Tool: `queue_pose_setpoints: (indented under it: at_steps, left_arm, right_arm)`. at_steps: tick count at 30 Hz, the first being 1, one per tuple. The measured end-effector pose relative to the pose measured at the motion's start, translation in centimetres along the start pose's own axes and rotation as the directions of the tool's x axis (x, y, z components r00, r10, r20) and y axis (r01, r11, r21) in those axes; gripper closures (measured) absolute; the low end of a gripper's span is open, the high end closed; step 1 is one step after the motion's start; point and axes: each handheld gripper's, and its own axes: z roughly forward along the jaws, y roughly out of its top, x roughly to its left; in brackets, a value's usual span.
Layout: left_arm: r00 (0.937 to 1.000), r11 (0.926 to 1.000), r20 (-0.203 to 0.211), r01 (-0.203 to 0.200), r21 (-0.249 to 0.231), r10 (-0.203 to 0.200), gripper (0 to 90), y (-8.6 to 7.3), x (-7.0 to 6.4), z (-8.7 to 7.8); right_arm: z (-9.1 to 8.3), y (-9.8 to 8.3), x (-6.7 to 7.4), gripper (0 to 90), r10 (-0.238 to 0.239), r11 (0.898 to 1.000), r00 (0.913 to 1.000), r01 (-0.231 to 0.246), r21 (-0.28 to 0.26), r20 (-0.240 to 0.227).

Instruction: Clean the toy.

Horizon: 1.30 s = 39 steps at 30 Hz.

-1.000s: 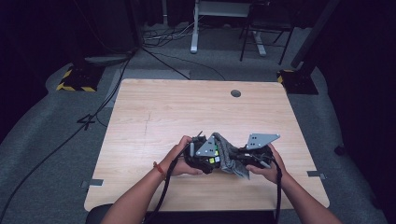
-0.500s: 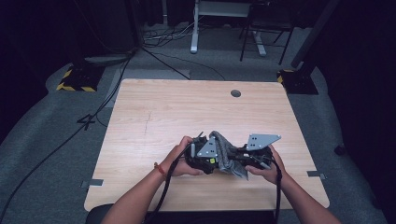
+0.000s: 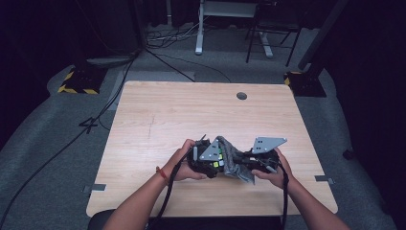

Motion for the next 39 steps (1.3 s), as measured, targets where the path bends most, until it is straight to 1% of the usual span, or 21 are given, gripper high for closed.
queue_pose_setpoints:
  at_steps: [1, 2, 4, 5, 7, 8, 10, 11, 12, 14, 15, 17, 19, 21, 23, 26, 28, 32, 33, 37, 39]
  left_arm:
    - [1.0000, 1.0000, 0.001, -0.004, 0.004, 0.004, 33.5, 0.0, -0.1, 0.1]
    - [1.0000, 0.9999, -0.002, -0.006, 0.010, 0.006, 33.5, 0.0, -0.1, 0.2]
    - [1.0000, 1.0000, 0.004, -0.001, 0.005, 0.001, 33.5, 0.0, -0.1, 0.3]
    - [1.0000, 0.9999, -0.001, -0.006, 0.010, 0.006, 33.5, 0.1, -0.1, 0.3]
    - [1.0000, 0.9999, 0.007, -0.002, 0.011, 0.002, 33.5, 0.0, -0.1, 0.5]
    - [1.0000, 0.9999, 0.005, -0.003, 0.015, 0.002, 33.6, 0.0, -0.1, 0.6]
    - [1.0000, 0.9998, 0.003, -0.008, 0.017, 0.008, 33.5, 0.0, -0.1, 0.6]
    - [1.0000, 0.9998, 0.000, -0.009, 0.017, 0.009, 33.6, 0.0, -0.2, 0.6]
    - [0.9999, 0.9999, 0.001, -0.011, 0.012, 0.011, 33.5, 0.0, -0.2, 0.5]
    - [1.0000, 1.0000, -0.002, -0.007, 0.004, 0.007, 33.6, 0.0, -0.2, 0.2]
    - [1.0000, 1.0000, -0.003, -0.007, -0.003, 0.007, 33.6, 0.1, -0.1, 0.1]
    - [1.0000, 0.9999, -0.007, -0.005, -0.015, 0.005, 33.5, 0.2, 0.0, -0.1]
    - [0.9999, 0.9997, -0.011, -0.012, -0.020, 0.011, 33.5, 0.2, 0.1, -0.4]
    - [0.9999, 0.9995, -0.008, -0.006, -0.029, 0.006, 33.6, 0.2, 0.3, -0.6]
    - [1.0000, 0.9996, -0.006, -0.008, -0.028, 0.008, 33.5, 0.2, 0.3, -0.5]
    - [0.9999, 0.9998, -0.002, -0.014, -0.011, 0.014, 33.5, 0.2, 0.1, -0.2]
    - [0.9997, 0.9997, -0.004, -0.023, -0.002, 0.023, 33.5, 0.2, 0.0, 0.0]
    - [1.0000, 1.0000, 0.005, -0.006, 0.006, 0.006, 33.4, 0.1, 0.1, 0.2]
    - [0.9999, 0.9999, 0.004, -0.011, 0.013, 0.011, 33.4, 0.1, 0.0, 0.3]
    - [0.9999, 0.9996, 0.007, -0.010, 0.026, 0.010, 33.4, 0.0, 0.0, 0.7]
    - [1.0000, 0.9999, 0.005, -0.007, 0.012, 0.007, 33.5, 0.0, 0.0, 0.5]
  right_arm:
    - [0.0, 0.3, 0.4, 81.7, -0.019, 1.000, 0.9998, 0.019, 0.003, 0.006]
    - [0.0, 0.4, 0.5, 81.7, -0.026, 1.000, 0.9996, 0.026, -0.001, 0.009]
    - [-0.2, 0.6, 0.5, 81.7, -0.013, 0.999, 0.9998, 0.013, -0.035, -0.017]
    - [-0.3, 0.7, 0.5, 81.7, -0.015, 0.999, 0.9995, 0.013, -0.048, -0.027]
    - [-0.5, 0.9, 0.7, 81.7, -0.018, 0.996, 0.9982, 0.013, -0.086, -0.057]
    - [-0.5, 0.9, 0.7, 81.7, -0.021, 0.996, 0.9982, 0.016, -0.086, -0.057]
    - [-0.4, 1.0, 0.7, 81.7, -0.028, 0.998, 0.9985, 0.025, -0.063, -0.048]
    - [-0.2, 0.8, 0.5, 81.7, -0.017, 0.999, 0.9988, 0.014, -0.051, -0.046]
    - [-0.1, 0.6, 0.3, 81.7, -0.012, 0.999, 0.9992, 0.010, -0.036, -0.039]
    - [0.1, 0.3, 0.0, 81.7, -0.014, 1.000, 0.9999, 0.014, 0.005, -0.007]
    - [0.2, 0.1, -0.2, 81.7, -0.009, 1.000, 1.0000, 0.009, 0.017, 0.002]
    - [0.4, -0.4, -0.9, 81.7, 0.017, 0.999, 0.9998, -0.017, 0.042, 0.013]
    - [0.5, -0.7, -1.2, 81.7, 0.027, 0.998, 0.9995, -0.028, 0.057, 0.018]
    - [0.5, -1.0, -1.4, 81.7, 0.033, 0.997, 0.9991, -0.034, 0.066, 0.029]
    - [0.5, -1.1, -1.5, 81.6, 0.039, 0.998, 0.9990, -0.040, 0.056, 0.023]
    - [0.3, -0.6, -0.9, 81.6, 0.021, 1.000, 0.9997, -0.021, 0.019, 0.014]
    - [0.2, 0.0, -0.3, 81.6, -0.003, 1.000, 0.9999, 0.003, -0.002, 0.014]
    - [0.1, 0.6, 0.3, 81.6, -0.013, 1.000, 0.9999, 0.013, -0.025, 0.010]
    - [0.1, 0.6, 0.4, 81.6, -0.010, 0.999, 0.9999, 0.010, -0.033, 0.005]
    - [0.1, 0.7, 0.4, 81.6, -0.013, 0.999, 0.9999, 0.013, -0.044, -0.008]
    - [0.2, 0.5, 0.1, 81.6, -0.015, 1.000, 0.9999, 0.015, -0.018, 0.002]
